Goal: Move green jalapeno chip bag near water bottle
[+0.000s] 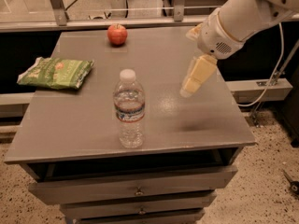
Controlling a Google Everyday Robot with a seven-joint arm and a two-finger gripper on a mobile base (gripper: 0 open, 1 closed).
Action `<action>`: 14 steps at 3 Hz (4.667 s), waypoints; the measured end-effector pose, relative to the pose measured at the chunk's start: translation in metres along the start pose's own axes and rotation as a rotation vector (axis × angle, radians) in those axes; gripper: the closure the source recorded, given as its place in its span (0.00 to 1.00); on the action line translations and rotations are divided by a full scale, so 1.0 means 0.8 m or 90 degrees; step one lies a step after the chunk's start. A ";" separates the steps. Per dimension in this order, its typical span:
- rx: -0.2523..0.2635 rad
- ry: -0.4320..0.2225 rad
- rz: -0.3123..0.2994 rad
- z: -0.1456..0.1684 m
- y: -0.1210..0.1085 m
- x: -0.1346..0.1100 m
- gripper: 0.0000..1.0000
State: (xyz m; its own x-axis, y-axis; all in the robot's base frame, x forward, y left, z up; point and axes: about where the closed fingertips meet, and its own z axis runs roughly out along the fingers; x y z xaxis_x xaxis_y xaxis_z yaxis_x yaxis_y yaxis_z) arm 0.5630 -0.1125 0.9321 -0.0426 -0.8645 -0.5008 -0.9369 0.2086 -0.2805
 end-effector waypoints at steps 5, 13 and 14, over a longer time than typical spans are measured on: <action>-0.056 -0.315 -0.006 0.125 -0.024 -0.211 0.00; -0.066 -0.386 0.021 0.328 0.005 -0.319 0.67; -0.050 -0.384 0.020 0.310 -0.003 -0.306 0.90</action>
Offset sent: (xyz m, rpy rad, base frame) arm 0.0195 0.0506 0.0058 0.1206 -0.0058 0.0320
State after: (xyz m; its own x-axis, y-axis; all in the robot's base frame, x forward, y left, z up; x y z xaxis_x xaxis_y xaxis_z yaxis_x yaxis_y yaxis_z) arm 0.6619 0.2122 0.8526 0.1124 -0.4415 -0.8902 -0.9620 0.1761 -0.2088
